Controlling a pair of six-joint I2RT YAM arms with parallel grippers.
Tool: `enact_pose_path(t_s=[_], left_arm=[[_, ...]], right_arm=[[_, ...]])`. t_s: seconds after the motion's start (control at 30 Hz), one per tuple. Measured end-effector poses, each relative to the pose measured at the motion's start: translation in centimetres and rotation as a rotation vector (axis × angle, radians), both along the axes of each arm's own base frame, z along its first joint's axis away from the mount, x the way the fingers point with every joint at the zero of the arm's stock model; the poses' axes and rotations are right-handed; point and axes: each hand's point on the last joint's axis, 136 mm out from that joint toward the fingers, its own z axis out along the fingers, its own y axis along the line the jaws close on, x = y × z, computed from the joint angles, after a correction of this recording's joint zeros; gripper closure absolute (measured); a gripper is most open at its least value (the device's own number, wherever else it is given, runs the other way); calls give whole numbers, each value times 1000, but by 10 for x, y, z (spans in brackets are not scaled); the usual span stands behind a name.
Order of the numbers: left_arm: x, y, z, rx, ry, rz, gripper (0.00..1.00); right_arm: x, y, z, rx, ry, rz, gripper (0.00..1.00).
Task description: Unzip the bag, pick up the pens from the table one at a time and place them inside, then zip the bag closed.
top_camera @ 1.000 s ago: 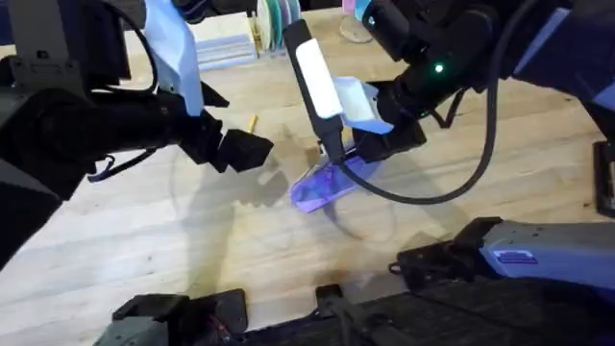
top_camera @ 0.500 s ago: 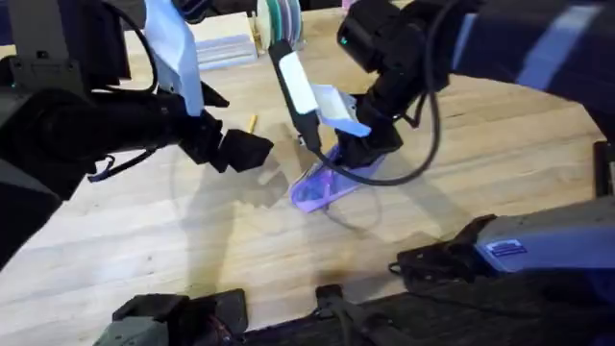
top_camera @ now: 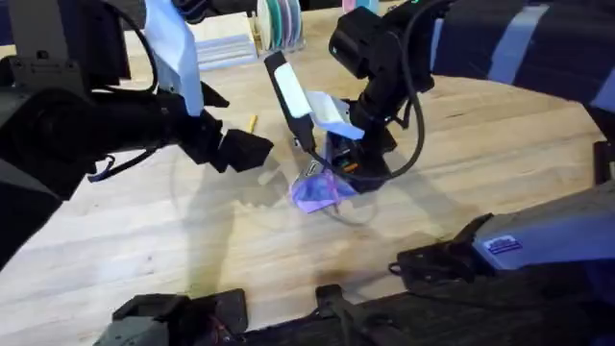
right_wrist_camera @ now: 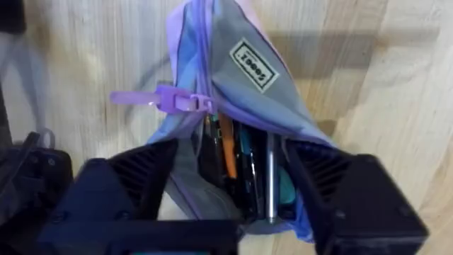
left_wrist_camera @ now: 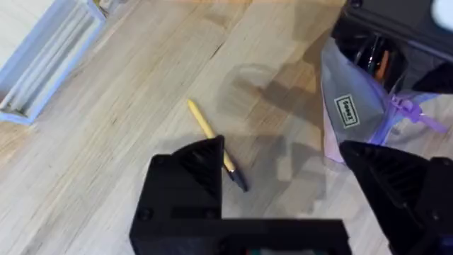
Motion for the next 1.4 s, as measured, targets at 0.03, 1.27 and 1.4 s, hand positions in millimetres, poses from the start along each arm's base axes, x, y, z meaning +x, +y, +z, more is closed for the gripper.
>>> enact_pose_path(t_s=[0.03, 1.27, 1.4], left_arm=[[0, 0, 0, 0, 0, 0, 7], [60, 34, -59, 50, 192, 471, 6], [68, 32, -65, 45, 192, 493, 6]], right_arm=[[0, 0, 0, 1, -1, 3, 30], [-3, 0, 118, 215, -291, -255, 4], [-2, 1, 119, 221, -294, -263, 4]])
